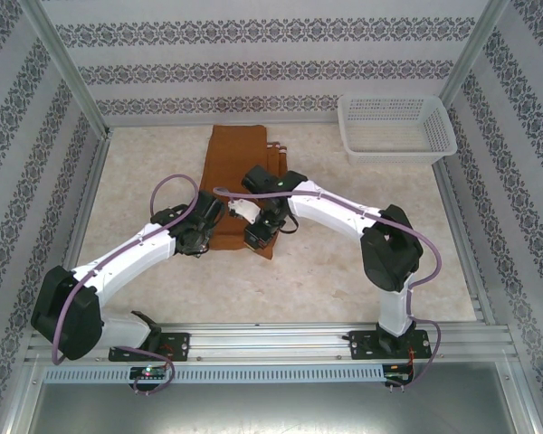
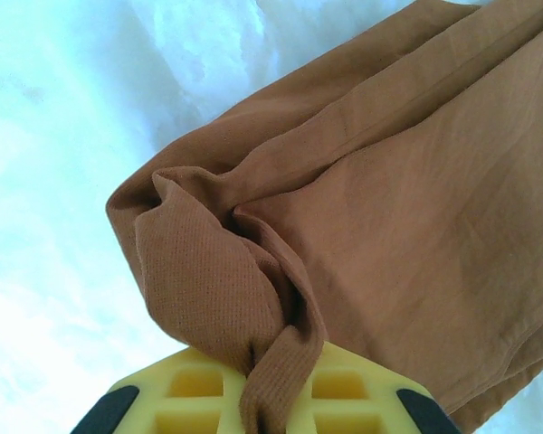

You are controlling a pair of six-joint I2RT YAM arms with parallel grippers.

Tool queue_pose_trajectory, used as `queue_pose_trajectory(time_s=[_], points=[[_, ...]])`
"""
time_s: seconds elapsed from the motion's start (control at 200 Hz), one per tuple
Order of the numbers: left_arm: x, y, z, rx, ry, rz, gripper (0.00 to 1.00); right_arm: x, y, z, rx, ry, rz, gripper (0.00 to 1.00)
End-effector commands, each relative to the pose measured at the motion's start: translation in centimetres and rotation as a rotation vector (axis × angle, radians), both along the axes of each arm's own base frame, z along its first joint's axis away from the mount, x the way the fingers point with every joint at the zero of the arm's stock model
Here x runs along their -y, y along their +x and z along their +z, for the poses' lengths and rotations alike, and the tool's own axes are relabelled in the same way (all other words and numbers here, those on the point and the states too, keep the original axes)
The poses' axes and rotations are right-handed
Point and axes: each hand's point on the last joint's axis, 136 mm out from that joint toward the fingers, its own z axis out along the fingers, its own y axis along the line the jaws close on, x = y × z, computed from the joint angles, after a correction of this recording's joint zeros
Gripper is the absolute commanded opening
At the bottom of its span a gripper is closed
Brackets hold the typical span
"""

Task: Roll up the long pants

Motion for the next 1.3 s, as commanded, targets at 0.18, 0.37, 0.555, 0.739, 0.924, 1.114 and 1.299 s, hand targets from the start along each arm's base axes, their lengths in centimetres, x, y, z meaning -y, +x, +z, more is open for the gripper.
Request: queue_pose_trajectory(time_s=[0.18,0.37,0.555,0.739,0.924,1.114,1.299], points=[[-5.0,-1.6,-1.5,-0.055,0.141,0.056,0.11,3.5,-0.6,0.1,-0.022,-0.09,-0.062,0.65],[-4.3,-1.0,-1.8,-0.072,0.127,0.038,0.12,2.3,-2.5,-1.7,0.121,-0.151,-0.024,0.67],[-4.0,-0.7,-2.0,-0.079,0.12,0.027,0.12,1.1,-3.9,-0.9,0.271,-0.167,0.004,0.67],[-3.9,-0.5,-1.9,-0.075,0.115,0.025,0.12,0.4,-3.0,0.9,0.478,-0.209,0.041,0.69],[-3.8,-0.5,-1.8,-0.075,0.111,0.022,0.12,-0.4,-1.5,1.3,0.628,-0.269,0.083,0.71],[-3.8,-0.6,-1.7,-0.073,0.11,0.022,0.12,-2.1,-1.7,0.0,0.65,-0.264,0.148,0.72],[-3.8,-0.6,-1.6,-0.069,0.108,0.021,0.12,-2.7,-1.9,-3.3,0.614,-0.299,0.221,0.68]])
